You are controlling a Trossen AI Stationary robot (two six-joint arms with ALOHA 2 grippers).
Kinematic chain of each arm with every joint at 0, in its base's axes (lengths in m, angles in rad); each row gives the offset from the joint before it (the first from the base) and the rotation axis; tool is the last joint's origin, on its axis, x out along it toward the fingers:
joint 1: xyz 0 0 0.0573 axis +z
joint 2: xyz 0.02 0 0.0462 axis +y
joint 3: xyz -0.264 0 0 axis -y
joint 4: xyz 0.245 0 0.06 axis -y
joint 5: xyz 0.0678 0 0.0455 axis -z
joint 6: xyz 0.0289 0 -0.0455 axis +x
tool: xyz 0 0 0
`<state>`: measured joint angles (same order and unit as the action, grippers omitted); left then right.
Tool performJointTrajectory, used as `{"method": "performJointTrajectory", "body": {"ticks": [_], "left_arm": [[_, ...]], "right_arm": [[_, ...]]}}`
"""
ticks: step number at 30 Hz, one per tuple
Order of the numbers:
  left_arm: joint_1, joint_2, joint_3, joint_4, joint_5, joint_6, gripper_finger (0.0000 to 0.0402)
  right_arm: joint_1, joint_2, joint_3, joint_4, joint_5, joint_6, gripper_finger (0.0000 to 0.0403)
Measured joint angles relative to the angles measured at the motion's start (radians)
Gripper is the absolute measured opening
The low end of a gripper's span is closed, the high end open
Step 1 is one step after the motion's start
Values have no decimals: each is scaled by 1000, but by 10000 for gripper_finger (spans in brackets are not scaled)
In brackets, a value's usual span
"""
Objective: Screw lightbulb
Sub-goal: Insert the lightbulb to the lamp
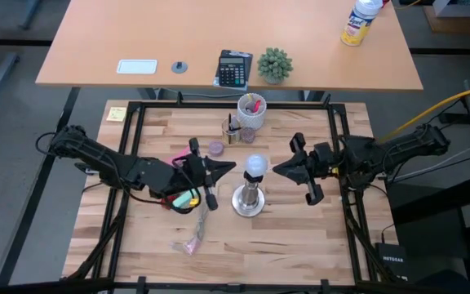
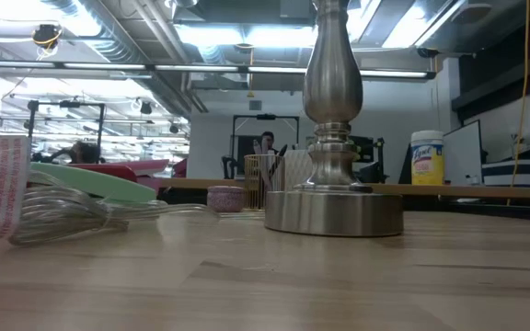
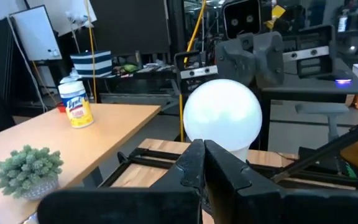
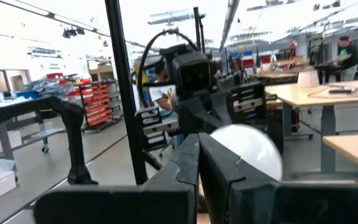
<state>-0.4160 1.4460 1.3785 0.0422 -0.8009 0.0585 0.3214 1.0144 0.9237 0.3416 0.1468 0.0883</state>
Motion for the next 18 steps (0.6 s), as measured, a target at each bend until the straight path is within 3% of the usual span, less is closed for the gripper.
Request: {"method": "performJointTrajectory", "body": {"ticks": [4, 10, 18], "left_arm": [[-3, 0, 0, 5, 20, 7, 3], [19, 0, 0, 8, 165, -49, 3], [50, 17, 2, 13, 285, -85, 3]], "right_arm": [[0, -9, 0, 1, 94, -56, 14], [-3, 16, 1, -7, 228, -113, 14], [-3, 70, 1, -2, 251, -121, 14]]}}
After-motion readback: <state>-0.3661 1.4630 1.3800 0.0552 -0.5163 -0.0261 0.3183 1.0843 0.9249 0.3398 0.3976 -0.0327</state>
